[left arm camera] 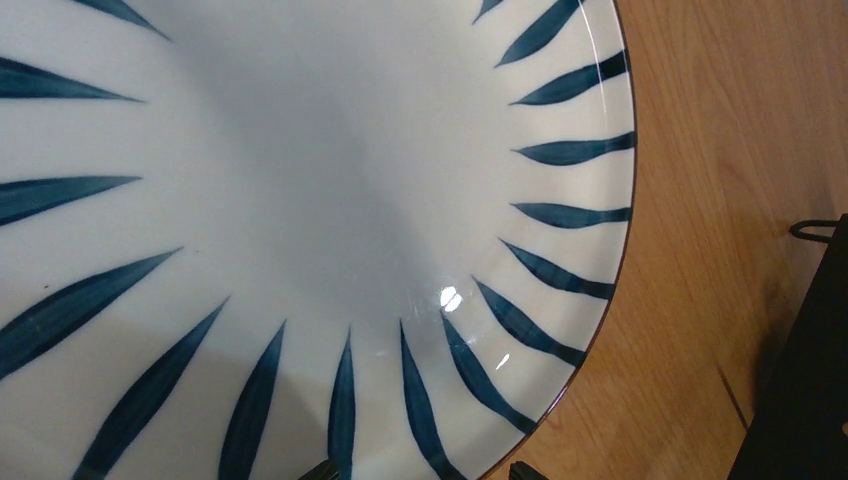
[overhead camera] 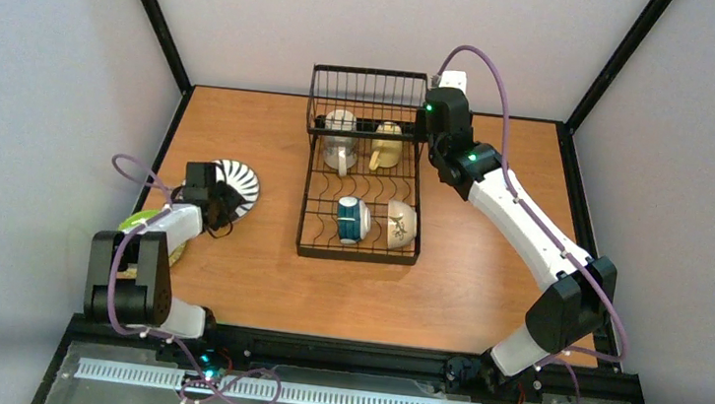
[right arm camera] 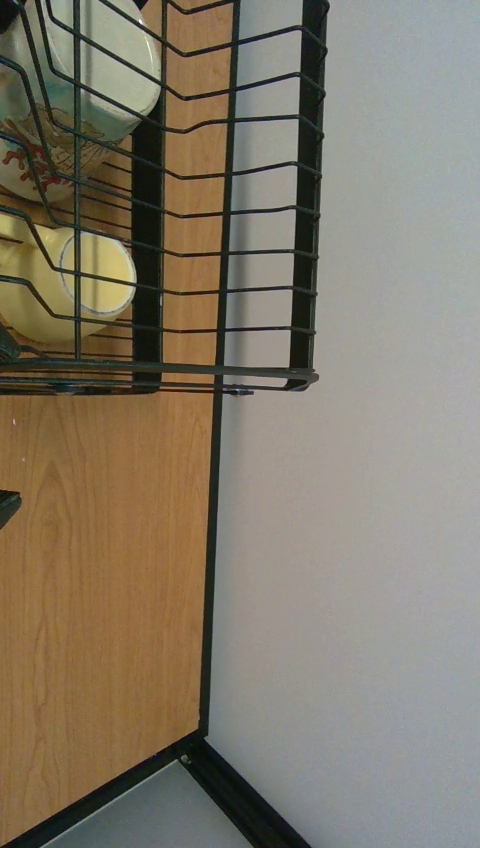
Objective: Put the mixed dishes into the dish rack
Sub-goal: Move the plate to the center of the board.
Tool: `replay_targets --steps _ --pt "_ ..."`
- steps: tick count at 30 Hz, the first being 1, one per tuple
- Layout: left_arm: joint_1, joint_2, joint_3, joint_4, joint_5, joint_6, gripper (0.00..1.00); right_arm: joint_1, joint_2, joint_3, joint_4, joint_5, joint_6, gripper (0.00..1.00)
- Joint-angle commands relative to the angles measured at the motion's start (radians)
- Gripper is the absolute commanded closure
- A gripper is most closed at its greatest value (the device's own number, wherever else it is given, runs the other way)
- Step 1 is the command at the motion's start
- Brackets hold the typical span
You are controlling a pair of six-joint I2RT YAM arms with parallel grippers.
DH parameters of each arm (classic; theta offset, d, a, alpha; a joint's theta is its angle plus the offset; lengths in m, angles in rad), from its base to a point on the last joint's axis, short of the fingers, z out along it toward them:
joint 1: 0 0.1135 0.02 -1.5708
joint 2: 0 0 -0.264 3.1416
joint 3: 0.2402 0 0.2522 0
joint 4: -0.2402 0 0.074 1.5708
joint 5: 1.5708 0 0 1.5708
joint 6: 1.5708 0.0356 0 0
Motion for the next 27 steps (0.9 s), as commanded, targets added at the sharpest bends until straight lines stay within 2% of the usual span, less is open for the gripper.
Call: replay_targets --steps 1,7,19,27 --pt "-0.011 0.003 -0.060 -0.217 0.022 0.031 0.02 -0.008 -0.018 -0.015 0.000 0.010 0.012 0.25" --pt "-0.033 -0.028 -0.089 -0.233 0.030 0.029 0.03 -0.008 -0.019 -0.015 -0.001 0.008 0.014 0.25" --pt "-0.206 -0.072 -0.093 -0.291 0.012 -0.026 0.03 -0.010 -0.028 -0.029 -0.006 0.011 0.014 0.25" --pt "-0.242 -0.114 -0.132 -0.309 0.021 -0.048 0.03 -0.013 -0.032 -0.046 -0.003 0.007 0.020 0.25"
